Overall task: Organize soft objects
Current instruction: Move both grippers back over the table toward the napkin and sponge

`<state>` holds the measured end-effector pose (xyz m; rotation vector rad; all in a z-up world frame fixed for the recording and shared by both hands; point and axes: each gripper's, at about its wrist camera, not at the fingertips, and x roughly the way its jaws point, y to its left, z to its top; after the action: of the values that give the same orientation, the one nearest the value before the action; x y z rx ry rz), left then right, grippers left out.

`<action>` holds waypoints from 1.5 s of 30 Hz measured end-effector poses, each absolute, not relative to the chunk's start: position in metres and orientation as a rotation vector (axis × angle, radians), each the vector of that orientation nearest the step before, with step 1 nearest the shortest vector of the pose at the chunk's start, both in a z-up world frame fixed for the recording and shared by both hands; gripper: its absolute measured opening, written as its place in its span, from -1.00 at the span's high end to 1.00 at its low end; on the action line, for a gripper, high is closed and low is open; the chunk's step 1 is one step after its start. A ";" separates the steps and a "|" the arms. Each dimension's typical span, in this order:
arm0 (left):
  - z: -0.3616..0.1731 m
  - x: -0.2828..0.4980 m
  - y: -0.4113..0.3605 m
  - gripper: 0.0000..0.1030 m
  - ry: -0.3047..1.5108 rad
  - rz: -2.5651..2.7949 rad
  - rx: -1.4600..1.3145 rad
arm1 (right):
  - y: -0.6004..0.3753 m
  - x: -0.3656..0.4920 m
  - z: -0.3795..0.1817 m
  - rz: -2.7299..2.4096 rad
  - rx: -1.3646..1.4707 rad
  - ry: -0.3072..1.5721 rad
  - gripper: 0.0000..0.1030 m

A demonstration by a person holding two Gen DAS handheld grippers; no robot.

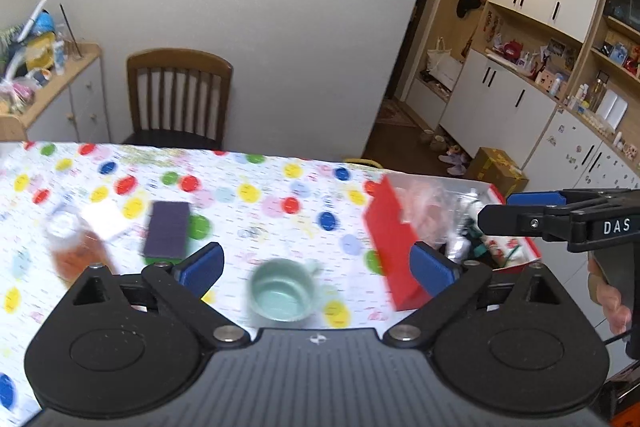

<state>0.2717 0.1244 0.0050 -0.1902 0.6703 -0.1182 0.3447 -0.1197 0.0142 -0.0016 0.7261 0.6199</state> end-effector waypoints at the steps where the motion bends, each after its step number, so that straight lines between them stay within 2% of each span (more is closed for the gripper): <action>1: 0.006 0.271 0.135 -0.97 0.668 -0.117 -0.189 | -0.110 0.345 0.014 0.617 0.000 0.728 -0.99; 15: -0.004 0.283 0.292 -0.98 0.683 -0.025 -0.203 | 0.026 0.367 -0.003 0.617 0.002 0.798 -0.99; 24: -0.024 0.317 0.378 -0.98 0.671 0.064 -0.171 | 0.097 0.398 -0.020 0.597 -0.032 0.855 -0.99; 34: -0.103 0.372 0.414 -0.98 0.774 -0.008 -0.138 | 0.153 0.449 -0.065 0.549 -0.053 0.967 -0.99; 45: -0.179 0.424 0.409 -0.98 0.880 -0.061 -0.069 | 0.185 0.499 -0.127 0.481 -0.042 1.083 -0.99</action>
<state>0.4238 0.4085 -0.1792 -0.0691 0.8799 -0.0607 0.4990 0.1845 -0.1267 -0.0421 1.0831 0.4810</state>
